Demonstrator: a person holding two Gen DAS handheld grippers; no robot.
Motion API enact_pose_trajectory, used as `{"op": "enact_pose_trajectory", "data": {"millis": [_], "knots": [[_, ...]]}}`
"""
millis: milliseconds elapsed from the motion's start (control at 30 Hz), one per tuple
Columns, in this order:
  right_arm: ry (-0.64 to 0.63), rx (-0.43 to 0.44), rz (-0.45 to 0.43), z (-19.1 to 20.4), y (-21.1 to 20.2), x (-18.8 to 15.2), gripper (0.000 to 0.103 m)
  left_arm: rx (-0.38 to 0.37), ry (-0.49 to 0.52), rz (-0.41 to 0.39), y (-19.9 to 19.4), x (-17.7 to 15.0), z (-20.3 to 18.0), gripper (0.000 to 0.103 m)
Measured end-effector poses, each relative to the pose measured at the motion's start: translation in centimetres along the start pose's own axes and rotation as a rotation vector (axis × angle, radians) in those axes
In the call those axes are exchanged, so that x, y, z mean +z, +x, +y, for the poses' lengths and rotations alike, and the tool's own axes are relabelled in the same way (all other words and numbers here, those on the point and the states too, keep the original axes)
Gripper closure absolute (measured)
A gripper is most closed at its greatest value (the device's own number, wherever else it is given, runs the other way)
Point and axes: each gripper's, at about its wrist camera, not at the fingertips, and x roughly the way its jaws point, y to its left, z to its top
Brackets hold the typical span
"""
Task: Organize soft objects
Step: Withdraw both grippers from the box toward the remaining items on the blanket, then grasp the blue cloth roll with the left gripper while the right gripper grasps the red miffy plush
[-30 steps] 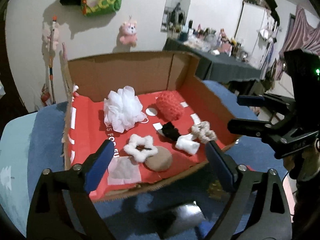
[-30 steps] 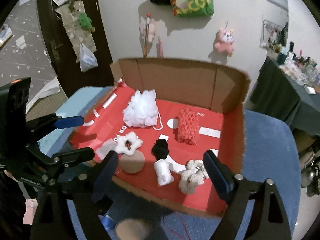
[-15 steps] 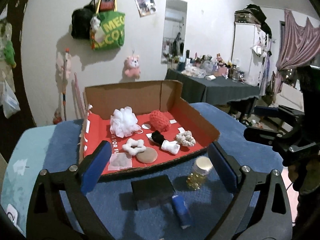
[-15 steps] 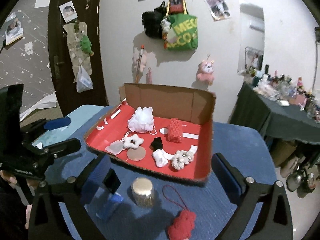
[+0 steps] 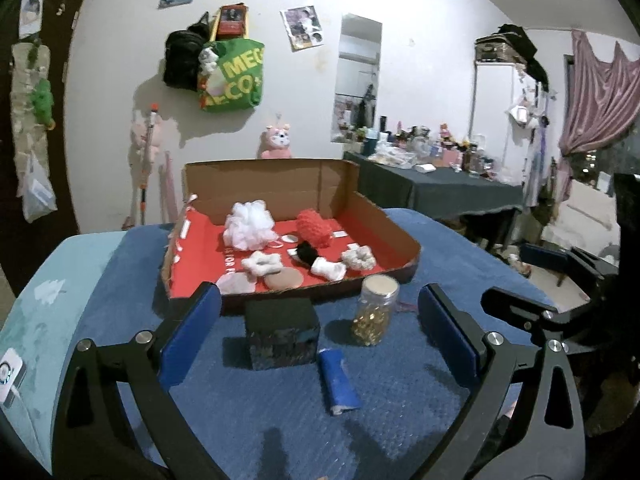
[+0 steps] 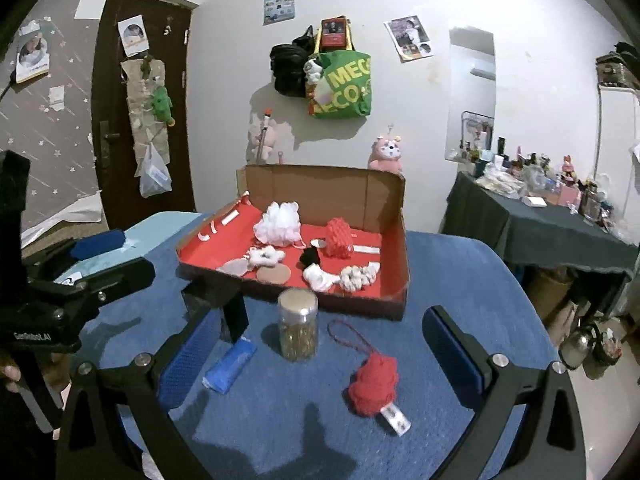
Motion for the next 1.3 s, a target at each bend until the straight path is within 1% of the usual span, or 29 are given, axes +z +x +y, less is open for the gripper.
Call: {"op": "enact_pose_trajectory", "data": {"millis": [133,267,400,667,900,1300], "knots": [[0.015,-0.035,0.005,0.4,0.5,-2.0,0.000,0.040,0.010,0.003,-0.1,-1.6,-0.5,0.002],[0.049,-0.043,0.023,0.2,1.4,-3.8,0.000,0.053,0.008,0.026,0.4,-3.4,-0.6,0.002],[0.051,-0.058,0.049,0.0,2.4,-5.0,0.000,0.066,-0.008,0.071,1.5,-5.1,-0.4,0.002],[0.072,-0.070,0.108,-0.7,4.4,-6.9,0.000,0.073,-0.026,0.148,3.7,-7.3,0.0,0.002],[0.087,-0.079,0.146,-1.3,5.6,-8.3,0.000,0.083,-0.028,0.187,4.9,-8.5,0.1,0.002],[0.102,-0.069,0.181,-1.9,6.7,-9.3,0.000,0.091,-0.032,0.221,6.0,-8.9,0.3,0.002]]}}
